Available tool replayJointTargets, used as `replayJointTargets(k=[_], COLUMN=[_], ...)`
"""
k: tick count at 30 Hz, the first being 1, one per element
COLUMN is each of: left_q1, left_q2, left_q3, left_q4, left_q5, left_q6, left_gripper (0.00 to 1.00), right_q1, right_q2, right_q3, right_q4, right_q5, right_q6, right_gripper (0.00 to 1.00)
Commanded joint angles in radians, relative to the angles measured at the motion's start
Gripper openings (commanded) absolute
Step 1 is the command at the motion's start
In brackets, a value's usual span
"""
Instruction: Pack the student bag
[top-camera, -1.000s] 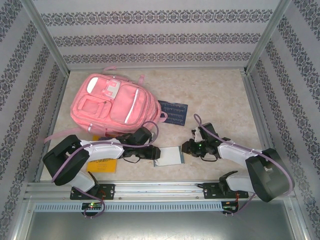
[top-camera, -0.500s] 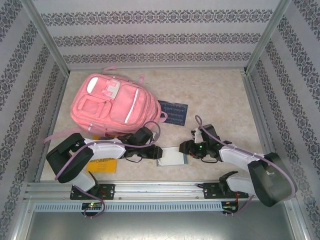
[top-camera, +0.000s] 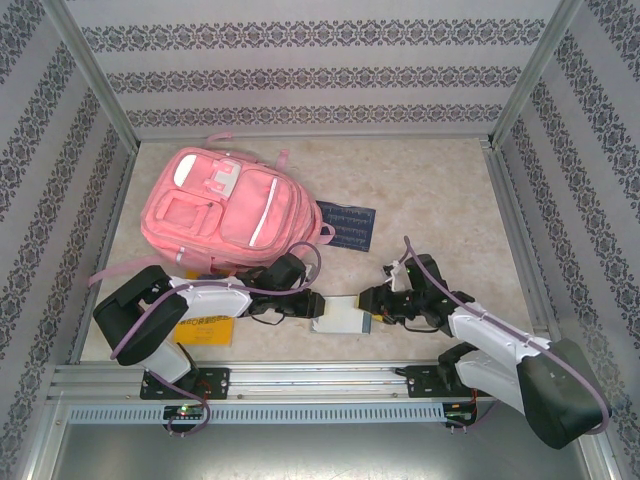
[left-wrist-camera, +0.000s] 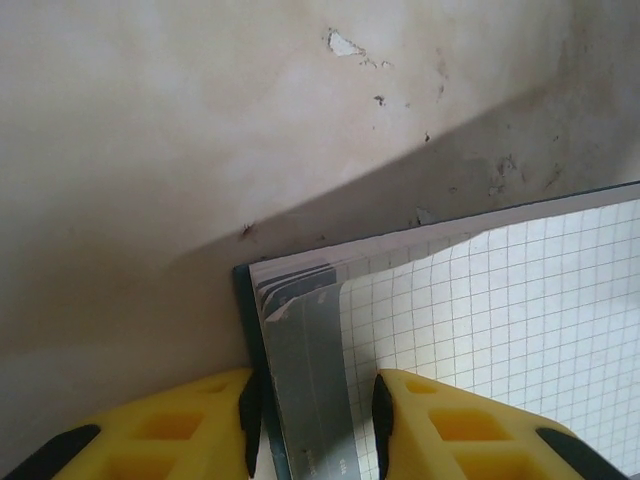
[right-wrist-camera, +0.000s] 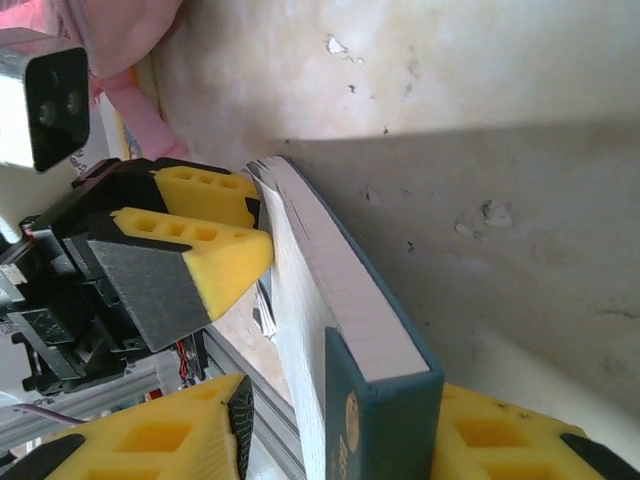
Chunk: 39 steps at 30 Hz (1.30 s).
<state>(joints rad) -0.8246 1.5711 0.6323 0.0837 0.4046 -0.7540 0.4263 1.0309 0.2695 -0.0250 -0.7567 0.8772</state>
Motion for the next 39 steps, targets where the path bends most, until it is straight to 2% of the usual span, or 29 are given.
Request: replayJointTargets(k=[1,11,15,17,20,22,25,28,32,35,39], left_q1=[-0.015,-0.015,-0.013,-0.012,-0.007,0.004,0.031,0.066,0.102,0.124,0.146], left_q2=[0.052,0.074,0.072,0.068,0.047,0.008,-0.056,-0.109,-0.144,-0.147,-0.124], left_q3=[-0.021,-0.03,-0.034,-0.036,-0.046,-0.065,-0.077,-0.079,-0.077,-0.087,-0.116], left_q4=[0.042,0.091,0.093,0.094,0.096,0.096,0.061,0.041,0.069,0.154,0.366], left_q5=[0.029,0.061,0.06,0.06,0.056,0.036,0.035,0.066,0.139,0.204,0.308], left_q6=[-0.011,-0.028,-0.031,-0.032,-0.039,-0.05,-0.051,-0.06,-0.087,-0.14,-0.257], left_gripper=[0.36,0.35,0.34,0.34,0.37,0.43,0.52,0.59,0.63,0.65,0.66], right_q1=[0.008,0.101,0.111,0.117,0.107,0.085,0.053,0.03,-0.002,-0.022,-0.032], right_q2=[0.027,0.188,0.214,0.206,0.179,0.148,0.086,0.009,-0.082,-0.122,-0.163], right_q3=[-0.029,-0.023,-0.029,-0.03,-0.035,-0.041,-0.051,-0.055,-0.06,-0.06,-0.059], right_q4=[0.077,0.299,0.354,0.35,0.313,0.283,0.281,0.283,0.288,0.318,0.337], right_q5=[-0.041,0.026,0.058,0.08,0.107,0.103,0.061,0.024,-0.016,-0.053,-0.086], right_q6=[0.059,0.174,0.219,0.224,0.207,0.192,0.184,0.184,0.215,0.25,0.279], right_gripper=[0.42,0.42,0.38,0.33,0.18,0.08,0.0,0.0,0.0,0.0,0.0])
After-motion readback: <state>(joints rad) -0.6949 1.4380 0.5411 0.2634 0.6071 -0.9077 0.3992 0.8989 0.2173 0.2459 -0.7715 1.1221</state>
